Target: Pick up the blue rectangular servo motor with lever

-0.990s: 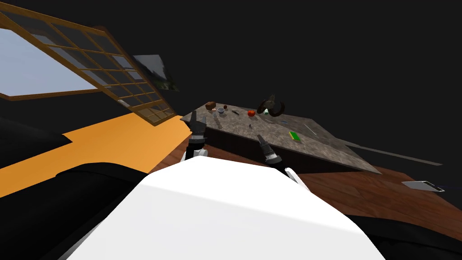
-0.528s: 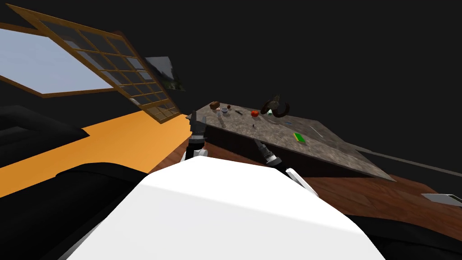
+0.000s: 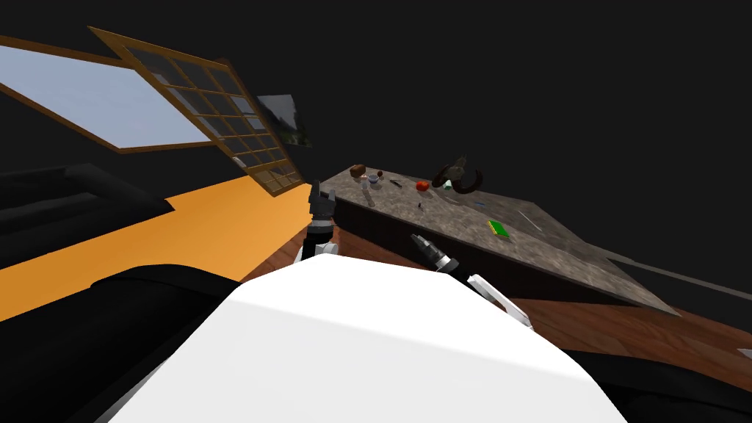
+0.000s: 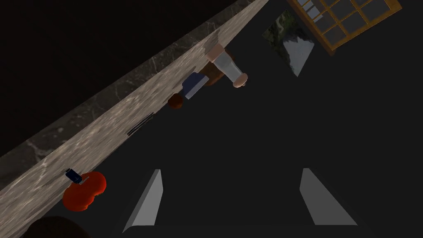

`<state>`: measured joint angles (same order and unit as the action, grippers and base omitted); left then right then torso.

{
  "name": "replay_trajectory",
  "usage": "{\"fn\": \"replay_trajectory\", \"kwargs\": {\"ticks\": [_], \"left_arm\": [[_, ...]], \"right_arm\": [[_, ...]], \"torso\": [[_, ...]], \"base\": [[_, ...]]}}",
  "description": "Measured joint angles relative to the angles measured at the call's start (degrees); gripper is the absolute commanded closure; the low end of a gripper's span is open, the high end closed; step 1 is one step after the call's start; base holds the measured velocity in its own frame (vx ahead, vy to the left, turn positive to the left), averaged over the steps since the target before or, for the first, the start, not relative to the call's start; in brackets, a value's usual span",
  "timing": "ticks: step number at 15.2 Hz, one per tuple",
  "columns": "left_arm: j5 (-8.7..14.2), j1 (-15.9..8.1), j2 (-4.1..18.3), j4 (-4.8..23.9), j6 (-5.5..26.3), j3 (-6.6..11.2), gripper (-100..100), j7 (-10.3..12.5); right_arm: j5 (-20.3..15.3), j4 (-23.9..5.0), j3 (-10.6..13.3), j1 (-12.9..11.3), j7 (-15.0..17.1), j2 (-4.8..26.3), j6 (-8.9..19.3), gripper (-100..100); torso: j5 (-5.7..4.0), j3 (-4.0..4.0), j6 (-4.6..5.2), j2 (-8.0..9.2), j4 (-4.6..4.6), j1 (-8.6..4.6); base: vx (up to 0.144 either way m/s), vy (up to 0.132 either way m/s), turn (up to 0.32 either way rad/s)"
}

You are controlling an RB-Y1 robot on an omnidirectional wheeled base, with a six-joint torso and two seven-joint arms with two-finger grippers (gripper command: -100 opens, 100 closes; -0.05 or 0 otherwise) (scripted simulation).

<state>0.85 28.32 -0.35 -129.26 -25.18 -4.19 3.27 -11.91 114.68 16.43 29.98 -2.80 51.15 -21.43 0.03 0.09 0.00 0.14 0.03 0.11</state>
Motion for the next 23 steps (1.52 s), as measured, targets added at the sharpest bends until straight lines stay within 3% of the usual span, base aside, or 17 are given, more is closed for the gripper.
{"fn": "replay_trajectory", "kwargs": {"ticks": [10, 18, 23], "left_arm": [[0.0, 0.0, 0.0, 0.0, 0.0, 0.0, 0, 0.0], [0.0, 0.0, 0.0, 0.0, 0.0, 0.0, 0, 0.0], [0.0, 0.01, 0.0, 0.0, 0.0, 0.0, 0, 0.0]], "right_arm": [[-1.3, -3.29, 5.1, -0.28, -2.59, 12.03, 2.62, -100], [-2.73, -6.9, 10.96, -1.69, -5.21, 21.68, 5.95, -100], [-2.88, -8.89, 12.79, -2.12, -6.15, 27.2, 6.56, -100]], "torso": [[0.02, -0.03, 0.0, -0.06, -0.01, 0.05], [0.01, -0.08, -0.03, -0.13, -0.03, 0.05], [0.0, -0.09, 0.0, -0.16, -0.03, -0.02]], "base": [[-0.019, 0.054, 0.137], [0.001, 0.056, 0.16], [0.013, 0.038, 0.145]]}}
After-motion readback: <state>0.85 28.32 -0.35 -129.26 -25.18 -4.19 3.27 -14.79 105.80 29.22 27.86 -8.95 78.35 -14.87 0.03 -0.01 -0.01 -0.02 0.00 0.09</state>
